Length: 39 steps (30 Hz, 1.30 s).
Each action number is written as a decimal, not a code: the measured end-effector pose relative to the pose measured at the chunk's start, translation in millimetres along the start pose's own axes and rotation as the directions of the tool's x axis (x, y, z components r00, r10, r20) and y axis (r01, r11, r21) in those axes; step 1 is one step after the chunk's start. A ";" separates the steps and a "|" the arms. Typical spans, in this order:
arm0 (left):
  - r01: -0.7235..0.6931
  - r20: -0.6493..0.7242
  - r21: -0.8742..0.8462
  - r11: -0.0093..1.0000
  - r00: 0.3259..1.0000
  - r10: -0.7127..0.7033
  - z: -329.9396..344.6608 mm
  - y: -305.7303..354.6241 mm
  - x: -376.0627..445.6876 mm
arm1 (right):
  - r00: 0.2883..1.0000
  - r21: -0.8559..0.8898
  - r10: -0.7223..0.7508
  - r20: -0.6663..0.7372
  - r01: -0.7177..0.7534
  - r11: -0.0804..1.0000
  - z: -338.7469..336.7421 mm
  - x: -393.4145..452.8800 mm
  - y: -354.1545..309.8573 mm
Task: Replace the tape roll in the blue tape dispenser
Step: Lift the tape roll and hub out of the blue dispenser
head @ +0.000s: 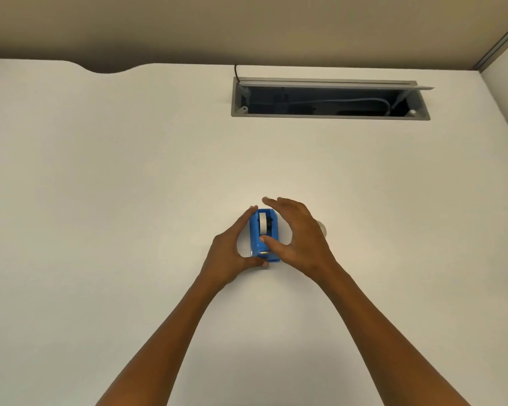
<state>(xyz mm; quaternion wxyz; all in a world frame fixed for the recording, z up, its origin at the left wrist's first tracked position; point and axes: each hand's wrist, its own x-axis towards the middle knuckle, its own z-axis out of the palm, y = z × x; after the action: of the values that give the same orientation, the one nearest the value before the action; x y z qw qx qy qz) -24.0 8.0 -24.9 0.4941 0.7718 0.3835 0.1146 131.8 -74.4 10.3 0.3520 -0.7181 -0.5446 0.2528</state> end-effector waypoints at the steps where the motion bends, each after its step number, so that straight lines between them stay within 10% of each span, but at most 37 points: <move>1: 0.000 -0.003 0.002 1.000 1.000 0.000 0.3 -0.5 0.3 | 0.999 -0.009 0.014 0.036 -0.014 1.000 0.9 1.6 1.3; 28: 0.009 0.065 0.002 1.000 0.998 -0.009 -7.9 14.2 -4.7 | 0.998 0.159 0.060 0.028 -0.063 0.985 -13.6 18.8 -3.5; 35: -0.025 -0.239 -0.345 0.938 0.969 -0.062 -24.5 41.3 -7.2 | 0.998 0.194 0.056 -0.013 -0.052 0.980 -20.5 14.7 -8.2; 39: 0.005 -0.184 -0.449 0.893 0.978 -0.098 -26.4 55.4 -1.5 | 1.000 0.227 0.025 -0.015 -0.021 0.974 -25.9 15.3 -15.5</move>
<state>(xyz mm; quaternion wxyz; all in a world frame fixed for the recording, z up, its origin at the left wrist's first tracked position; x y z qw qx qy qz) -13.1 12.7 35.4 0.6192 0.6117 0.4156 0.2641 146.0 -63.2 38.8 0.4335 -0.6815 -0.5009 0.3110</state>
